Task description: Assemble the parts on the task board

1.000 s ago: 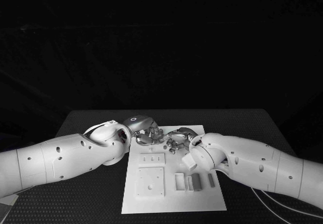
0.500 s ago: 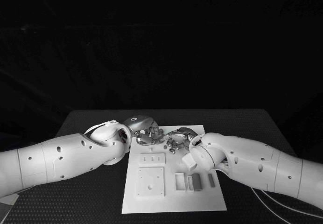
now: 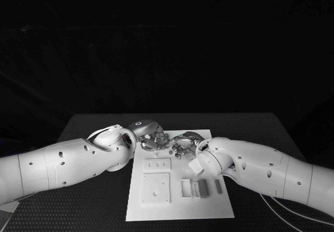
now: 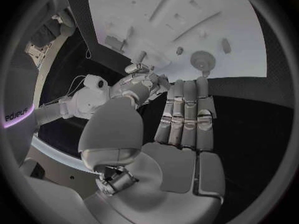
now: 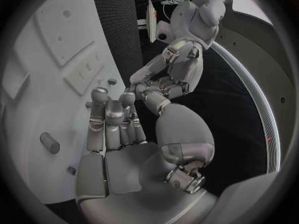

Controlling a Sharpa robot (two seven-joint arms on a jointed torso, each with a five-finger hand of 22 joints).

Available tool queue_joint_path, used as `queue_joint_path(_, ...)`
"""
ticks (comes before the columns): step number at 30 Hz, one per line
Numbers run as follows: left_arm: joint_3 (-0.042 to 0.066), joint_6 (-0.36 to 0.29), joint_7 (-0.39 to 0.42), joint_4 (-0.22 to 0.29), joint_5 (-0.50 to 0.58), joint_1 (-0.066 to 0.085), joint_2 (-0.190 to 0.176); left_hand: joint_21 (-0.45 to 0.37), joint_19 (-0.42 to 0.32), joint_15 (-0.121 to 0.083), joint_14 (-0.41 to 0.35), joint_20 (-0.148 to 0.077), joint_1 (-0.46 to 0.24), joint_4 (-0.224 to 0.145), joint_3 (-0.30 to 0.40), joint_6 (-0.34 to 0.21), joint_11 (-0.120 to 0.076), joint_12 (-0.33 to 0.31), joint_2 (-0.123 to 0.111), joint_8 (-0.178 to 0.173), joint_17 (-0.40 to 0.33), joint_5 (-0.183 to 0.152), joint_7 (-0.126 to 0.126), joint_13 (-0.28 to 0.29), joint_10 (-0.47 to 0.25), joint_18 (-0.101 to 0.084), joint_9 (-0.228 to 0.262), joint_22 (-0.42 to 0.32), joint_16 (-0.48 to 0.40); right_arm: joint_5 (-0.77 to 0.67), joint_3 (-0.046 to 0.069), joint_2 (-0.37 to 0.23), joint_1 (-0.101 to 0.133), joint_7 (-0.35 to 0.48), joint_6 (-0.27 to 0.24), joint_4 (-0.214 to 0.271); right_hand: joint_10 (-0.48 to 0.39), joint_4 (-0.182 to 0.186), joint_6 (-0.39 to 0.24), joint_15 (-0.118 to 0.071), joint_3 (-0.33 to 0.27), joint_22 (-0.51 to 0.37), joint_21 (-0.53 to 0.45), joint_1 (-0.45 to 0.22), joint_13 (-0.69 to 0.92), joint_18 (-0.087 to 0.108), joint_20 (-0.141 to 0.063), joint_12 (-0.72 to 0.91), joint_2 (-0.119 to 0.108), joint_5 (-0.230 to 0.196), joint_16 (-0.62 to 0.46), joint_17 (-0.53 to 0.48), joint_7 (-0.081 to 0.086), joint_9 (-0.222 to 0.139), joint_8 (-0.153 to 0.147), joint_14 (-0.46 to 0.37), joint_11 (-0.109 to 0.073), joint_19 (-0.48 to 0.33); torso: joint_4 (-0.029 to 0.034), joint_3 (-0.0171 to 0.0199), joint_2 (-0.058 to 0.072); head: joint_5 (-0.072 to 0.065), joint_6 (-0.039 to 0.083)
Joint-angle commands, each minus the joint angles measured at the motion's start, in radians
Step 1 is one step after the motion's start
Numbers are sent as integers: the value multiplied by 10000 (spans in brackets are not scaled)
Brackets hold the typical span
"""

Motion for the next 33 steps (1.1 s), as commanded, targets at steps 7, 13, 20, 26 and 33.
queue_joint_path(7, 29, -333, 270, 14, 659, 42, -10, -95, 155, -42, 134, -15, 120, -129, 86, -327, 106, -226, -476, -122, -47, 22, 197, -148, -144, 0, -159, 20, 72, -171, -18, -86, -63, 426, 181, 30, 6, -22, 272, -143, 84, 199, 72, 233, -12, 227, -6, 59, 62, 34, 70, 23, 135, 101, 105, -31, -85, -49, 4, 8, -2, 28, 0)
queue_joint_path(13, 28, -308, 311, 19, 900, 43, -62, -170, 181, -36, 122, -19, -35, 11, 23, -576, 161, -405, -942, -216, -80, 16, 316, -257, -177, -19, -245, 6, 59, -240, -17, -177, -68, 509, 252, -13, 15, -26, 302, -154, 85, 200, 90, 269, -12, 227, -9, 72, 65, 34, 83, 28, 122, 140, 133, -24, -97, -50, -7, 4, 3, 27, -4)
queue_joint_path(20, 25, -260, 281, 11, 1022, 45, -140, -300, 151, -8, 51, 2, -399, 231, -330, -1237, 238, -596, -1368, -473, -109, 77, 590, -358, -264, -21, -392, -7, 42, -439, -17, -275, -68, 487, 382, -61, 17, -27, 320, -163, 79, 200, 101, 286, -13, 227, -10, 78, 57, 34, 89, 31, 113, 170, 154, -23, -105, -53, -3, 8, 0, 18, -20)
queue_joint_path(26, 25, 98, 289, -84, 1970, 45, -274, -399, 106, 25, -29, 31, -644, 363, -563, -1430, 296, -700, -1493, -499, -130, 28, 658, -402, -368, -18, -406, -39, 8, -619, -17, -350, -68, 518, 595, -67, 17, -26, 322, -165, 76, 200, 104, 288, -14, 227, -9, 79, 54, 34, 90, 32, 112, 178, 158, -24, -107, -55, -14, 7, 4, 6, -19)
queue_joint_path(33, 24, 954, 541, -416, 5478, 112, -367, -520, 32, 77, -146, 82, -713, 516, -681, -1292, 341, -796, -865, -313, -138, 49, 576, -444, -450, -7, -344, -49, -4, -1912, -16, -523, -67, 874, 1238, -67, 16, -25, 322, -167, 71, 200, 107, 287, -15, 227, -9, 80, 51, 34, 91, 33, 110, 186, 161, -25, -108, -56, -11, 12, -2, -25, -10)
